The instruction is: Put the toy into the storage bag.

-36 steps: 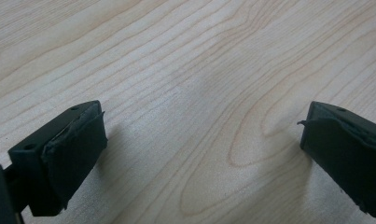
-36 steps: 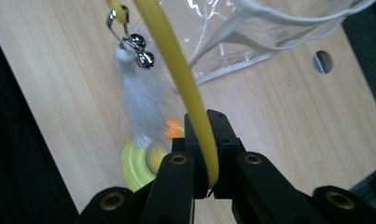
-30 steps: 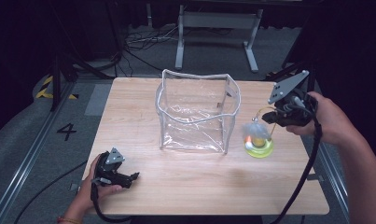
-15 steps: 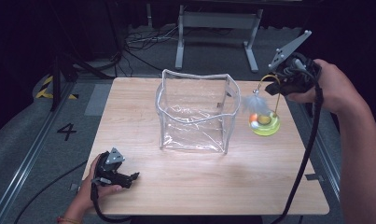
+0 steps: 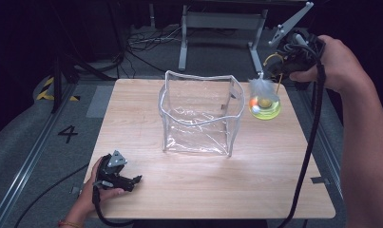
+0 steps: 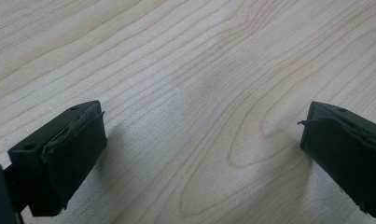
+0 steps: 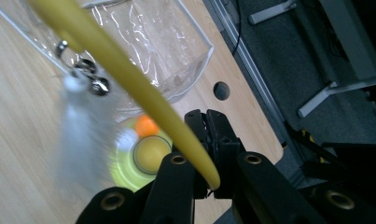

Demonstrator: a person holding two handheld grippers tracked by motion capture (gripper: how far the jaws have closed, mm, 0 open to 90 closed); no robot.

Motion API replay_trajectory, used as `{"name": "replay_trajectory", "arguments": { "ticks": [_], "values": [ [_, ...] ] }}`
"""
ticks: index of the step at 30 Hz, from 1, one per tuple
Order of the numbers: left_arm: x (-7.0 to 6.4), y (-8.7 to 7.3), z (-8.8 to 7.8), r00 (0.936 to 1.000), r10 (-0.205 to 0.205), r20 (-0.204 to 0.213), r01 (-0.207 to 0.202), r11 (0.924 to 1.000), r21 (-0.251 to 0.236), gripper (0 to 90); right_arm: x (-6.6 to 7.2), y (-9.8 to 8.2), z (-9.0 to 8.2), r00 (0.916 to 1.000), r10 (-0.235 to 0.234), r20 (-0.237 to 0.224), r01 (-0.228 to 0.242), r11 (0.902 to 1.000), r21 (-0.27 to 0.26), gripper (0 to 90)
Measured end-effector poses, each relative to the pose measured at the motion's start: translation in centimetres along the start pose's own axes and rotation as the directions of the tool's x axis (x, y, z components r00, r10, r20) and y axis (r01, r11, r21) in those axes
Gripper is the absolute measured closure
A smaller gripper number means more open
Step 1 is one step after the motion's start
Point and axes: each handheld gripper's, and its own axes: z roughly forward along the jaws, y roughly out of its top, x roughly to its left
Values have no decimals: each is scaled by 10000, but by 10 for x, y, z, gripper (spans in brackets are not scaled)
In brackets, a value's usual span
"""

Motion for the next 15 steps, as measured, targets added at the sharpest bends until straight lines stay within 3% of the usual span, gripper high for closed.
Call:
{"name": "replay_trajectory", "arguments": {
  "ticks": [10, 15],
  "values": [
    [0, 0, 0, 10000, 11, 5, -11, 10000, 26, 5, -7, 19, -15, 9992, -131, 382, 145, 9993, -359, 882],
    [0, 0, 0, 10000, 5, 3, -5, 10000, 20, 5, -10, 27, -18, 9998, -39, 198, 54, 9970, -769, 883]
  ]
}}
